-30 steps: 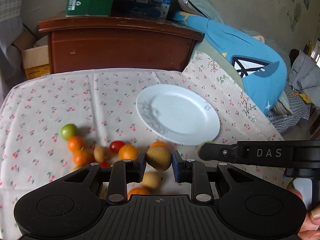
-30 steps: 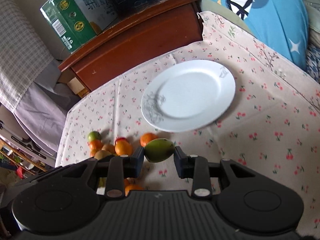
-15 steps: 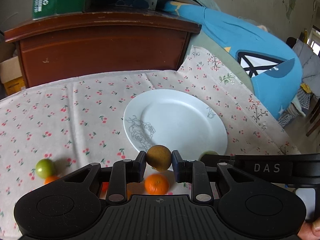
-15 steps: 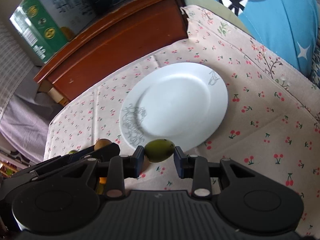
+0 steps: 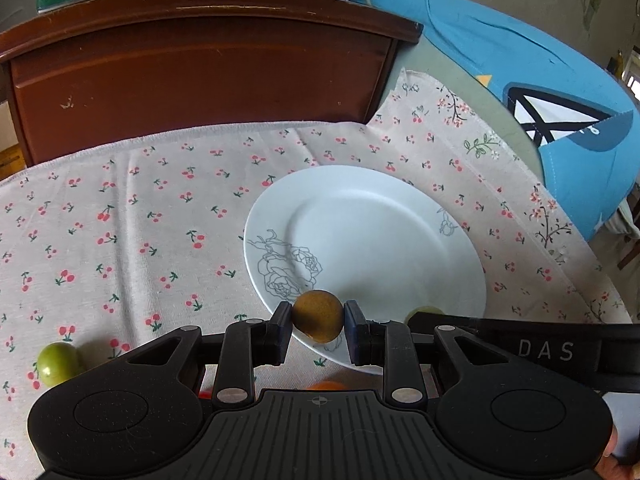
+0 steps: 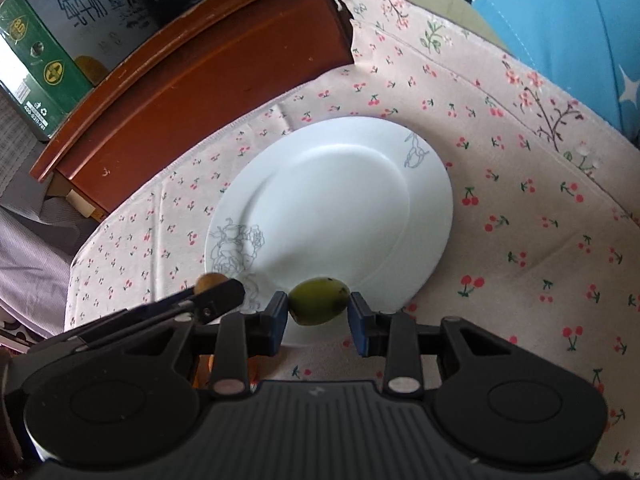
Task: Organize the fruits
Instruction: 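Carry both fruits onto the white plate and open both tools, then move both open tools back to the fruit pile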
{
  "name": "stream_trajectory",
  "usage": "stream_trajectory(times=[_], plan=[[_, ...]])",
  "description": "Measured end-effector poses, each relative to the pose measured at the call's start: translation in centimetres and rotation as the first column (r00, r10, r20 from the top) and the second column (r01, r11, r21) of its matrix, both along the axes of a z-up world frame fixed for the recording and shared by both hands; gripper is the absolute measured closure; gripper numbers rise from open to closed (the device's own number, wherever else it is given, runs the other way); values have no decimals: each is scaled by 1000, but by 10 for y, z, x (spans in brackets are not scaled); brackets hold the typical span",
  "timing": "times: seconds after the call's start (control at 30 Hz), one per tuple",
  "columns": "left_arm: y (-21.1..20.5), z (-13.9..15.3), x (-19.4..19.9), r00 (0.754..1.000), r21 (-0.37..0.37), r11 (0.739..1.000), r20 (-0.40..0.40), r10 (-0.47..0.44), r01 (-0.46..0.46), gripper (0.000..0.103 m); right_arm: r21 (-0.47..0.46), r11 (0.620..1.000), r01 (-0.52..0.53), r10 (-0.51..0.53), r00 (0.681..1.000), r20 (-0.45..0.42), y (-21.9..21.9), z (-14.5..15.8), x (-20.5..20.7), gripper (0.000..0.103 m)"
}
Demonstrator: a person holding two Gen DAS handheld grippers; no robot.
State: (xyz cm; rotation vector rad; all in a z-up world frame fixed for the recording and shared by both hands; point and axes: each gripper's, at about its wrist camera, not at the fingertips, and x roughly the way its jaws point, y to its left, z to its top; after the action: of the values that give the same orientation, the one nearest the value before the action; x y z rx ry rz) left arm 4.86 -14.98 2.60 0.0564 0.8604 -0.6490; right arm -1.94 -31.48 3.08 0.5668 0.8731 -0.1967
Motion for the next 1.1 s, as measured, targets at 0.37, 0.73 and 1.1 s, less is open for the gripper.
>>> stream_trajectory(times=[0.37, 0.73, 1.1], plan=[[8, 24, 0, 998, -17, 999, 34, 44, -44, 55, -10, 1000, 26, -26, 998, 59, -6, 14, 1, 67], [40, 39, -10, 995, 15, 995, 4, 100, -100, 44, -18, 999, -46, 47, 997, 58, 8, 16, -9, 65], [85, 41, -27, 986, 21, 987, -24, 163, -162, 44, -12, 991, -134, 134, 990, 49, 29, 18, -30, 65]])
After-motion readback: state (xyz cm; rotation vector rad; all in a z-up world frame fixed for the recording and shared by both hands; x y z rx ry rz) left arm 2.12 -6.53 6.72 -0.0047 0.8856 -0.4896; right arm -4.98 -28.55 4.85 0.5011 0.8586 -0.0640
